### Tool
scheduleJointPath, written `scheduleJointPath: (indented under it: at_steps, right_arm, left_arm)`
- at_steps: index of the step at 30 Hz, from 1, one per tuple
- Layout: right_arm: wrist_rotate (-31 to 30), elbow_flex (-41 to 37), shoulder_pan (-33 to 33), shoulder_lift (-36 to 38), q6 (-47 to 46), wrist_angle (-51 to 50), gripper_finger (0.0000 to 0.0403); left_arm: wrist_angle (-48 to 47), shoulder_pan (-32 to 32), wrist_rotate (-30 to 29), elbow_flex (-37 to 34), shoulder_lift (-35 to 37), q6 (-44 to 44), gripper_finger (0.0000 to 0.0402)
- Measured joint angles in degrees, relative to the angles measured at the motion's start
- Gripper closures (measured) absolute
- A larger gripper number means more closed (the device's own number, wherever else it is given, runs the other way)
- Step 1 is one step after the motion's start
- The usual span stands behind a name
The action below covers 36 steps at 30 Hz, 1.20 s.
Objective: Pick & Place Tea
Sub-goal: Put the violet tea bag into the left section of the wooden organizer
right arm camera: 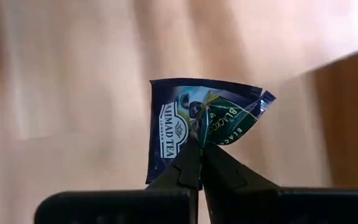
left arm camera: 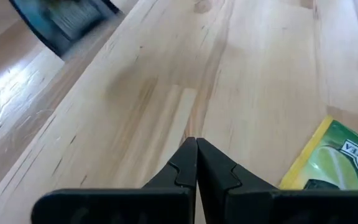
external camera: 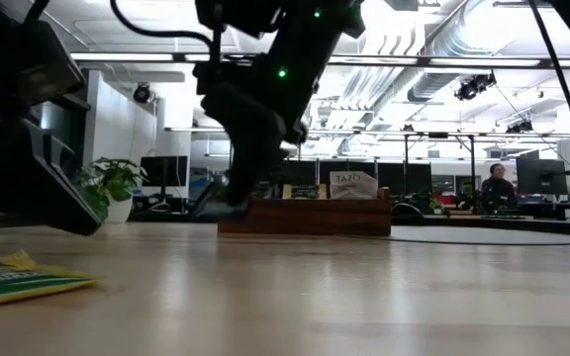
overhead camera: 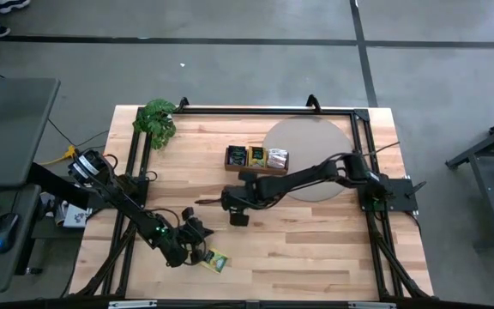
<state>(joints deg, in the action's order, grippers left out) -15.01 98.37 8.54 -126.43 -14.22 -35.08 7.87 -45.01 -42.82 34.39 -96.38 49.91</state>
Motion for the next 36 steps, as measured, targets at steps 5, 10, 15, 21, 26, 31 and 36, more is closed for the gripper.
scheduleJointPath:
  at_steps: [5, 10, 15, 21, 26, 31, 36]
  right_arm:
    - [-10.1, 0.0, -0.1, 1.9, 3.4, -2.3, 0.0402]
    - [-17.0, 0.1, -0.9, 2.1, 8.1, -3.0, 0.0403]
    - [-23.4, 0.1, -2.5, 2.1, 12.2, -2.9, 0.0403]
    - [-24.6, 0.1, -5.0, 2.1, 14.7, -2.8, 0.0403]
    - [-25.4, 0.1, -6.3, 2.1, 17.0, -2.6, 0.0403]
    - [-24.1, 0.1, -7.4, 2.1, 17.5, -2.4, 0.0403]
    - [-22.8, 0.1, -8.5, 2.1, 18.8, -2.1, 0.0403]
  left_arm:
    - [-0.6, 0.0, -0.1, 0.0, 0.0, 1.4, 0.0401]
    - [-0.6, 0.0, -0.3, 0.1, 0.0, 1.4, 0.0401]
    - [-0.6, 0.0, -0.4, 0.1, 0.0, 1.4, 0.0401]
    - [-0.6, 0.0, -0.4, 0.1, 0.0, 1.4, 0.0401]
    - [-0.6, 0.0, -0.6, 0.1, 0.0, 1.4, 0.0401]
    - [-0.8, 0.0, -0.8, 0.1, 0.0, 1.4, 0.0401]
    - [-0.8, 0.0, -0.8, 0.1, 0.0, 1.4, 0.0401]
